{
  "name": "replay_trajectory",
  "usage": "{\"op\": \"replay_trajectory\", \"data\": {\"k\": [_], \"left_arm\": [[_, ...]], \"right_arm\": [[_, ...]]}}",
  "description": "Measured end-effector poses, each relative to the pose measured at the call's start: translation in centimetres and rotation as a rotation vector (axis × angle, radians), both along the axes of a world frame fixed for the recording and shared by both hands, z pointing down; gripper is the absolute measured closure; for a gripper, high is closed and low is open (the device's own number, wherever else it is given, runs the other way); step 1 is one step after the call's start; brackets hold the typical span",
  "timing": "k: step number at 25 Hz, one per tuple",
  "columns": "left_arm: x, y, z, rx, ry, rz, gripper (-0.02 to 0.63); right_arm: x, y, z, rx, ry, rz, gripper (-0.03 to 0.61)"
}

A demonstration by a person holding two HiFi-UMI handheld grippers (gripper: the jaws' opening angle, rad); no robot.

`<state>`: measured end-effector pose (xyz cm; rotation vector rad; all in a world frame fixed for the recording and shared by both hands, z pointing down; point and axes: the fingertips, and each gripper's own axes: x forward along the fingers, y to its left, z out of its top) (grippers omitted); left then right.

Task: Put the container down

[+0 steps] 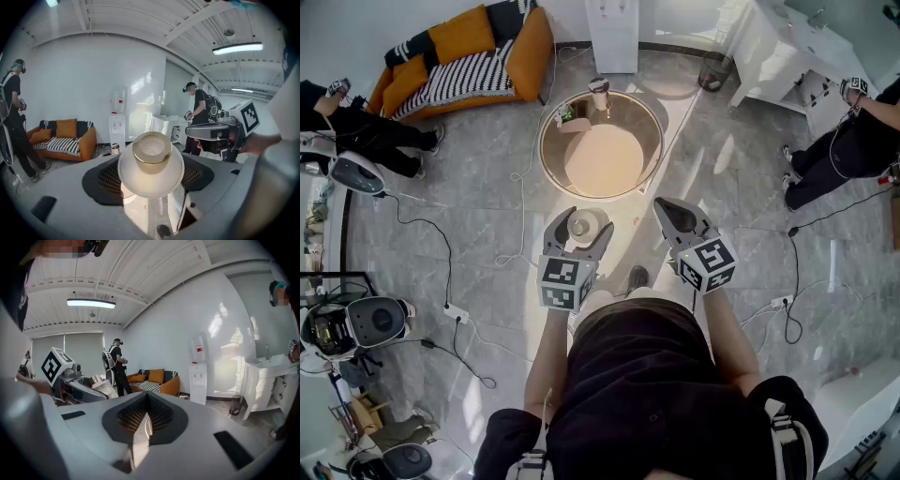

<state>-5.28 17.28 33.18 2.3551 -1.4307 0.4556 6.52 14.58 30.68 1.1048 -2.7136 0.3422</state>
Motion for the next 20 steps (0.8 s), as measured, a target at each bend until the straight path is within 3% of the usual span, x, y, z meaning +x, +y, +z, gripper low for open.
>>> {"op": "replay_trajectory", "data": {"k": [4,12,20], "left_arm": [[0.1,-0.4,0.4,0.028,-0.006,0.017,0.273],[0.8,0.1,0.3,-0.012,0.008,0.006,0.273],[1.3,-0.3,0.9,0.002,-0.007,-0.001,0.273]], "right_arm": [[0.0,-0.2,-0.1,0.000,0.000,-0.008,0.575],[0.0,0.0,0.4,-0.006,-0.001,-0.017,0.575],[1.0,-0.5,0.3,-0.017,-0.045,-0.003,0.575]]}}
